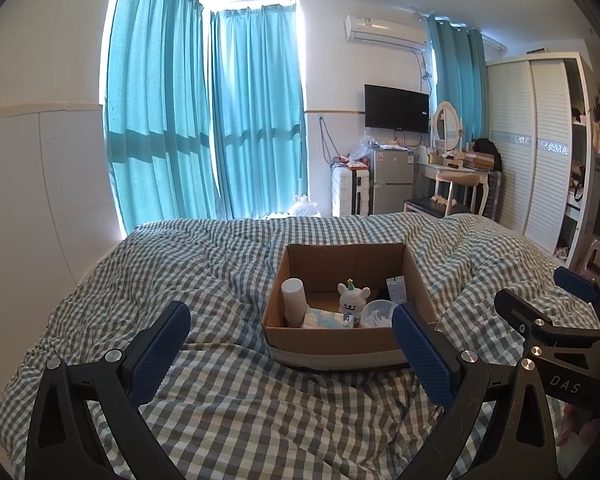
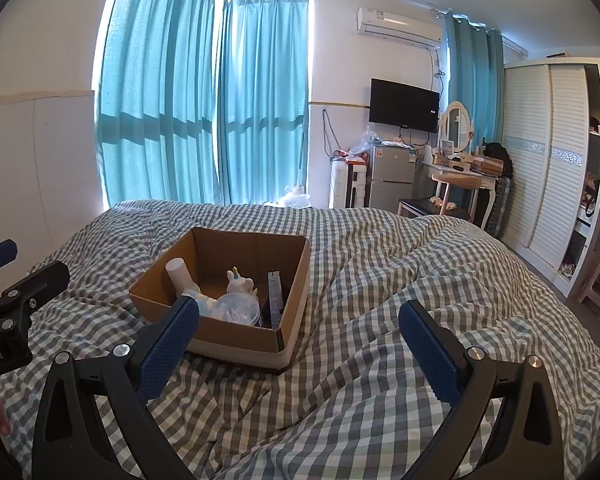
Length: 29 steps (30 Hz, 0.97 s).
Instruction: Organize objects
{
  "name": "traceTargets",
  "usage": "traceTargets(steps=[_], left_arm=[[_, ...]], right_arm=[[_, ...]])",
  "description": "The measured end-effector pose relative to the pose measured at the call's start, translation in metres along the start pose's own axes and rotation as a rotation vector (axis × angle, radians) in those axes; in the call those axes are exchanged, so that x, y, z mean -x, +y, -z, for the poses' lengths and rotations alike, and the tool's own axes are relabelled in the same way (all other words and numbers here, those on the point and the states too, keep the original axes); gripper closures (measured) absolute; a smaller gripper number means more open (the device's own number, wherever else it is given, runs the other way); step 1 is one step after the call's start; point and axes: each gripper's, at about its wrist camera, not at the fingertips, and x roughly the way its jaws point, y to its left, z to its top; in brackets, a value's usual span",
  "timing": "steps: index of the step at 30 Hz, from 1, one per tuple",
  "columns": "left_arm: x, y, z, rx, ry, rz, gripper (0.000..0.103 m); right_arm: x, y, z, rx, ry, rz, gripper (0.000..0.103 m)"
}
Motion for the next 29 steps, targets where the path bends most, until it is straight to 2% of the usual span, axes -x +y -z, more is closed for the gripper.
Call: traceTargets(steps=[29], left_arm=[[0.0066,0.0005,0.002,0.015,-0.024,-0.002,0.0]], right_arm=[[-0.0009,0.0054,0.0047,0.009,0.015,-0.004,0.002]])
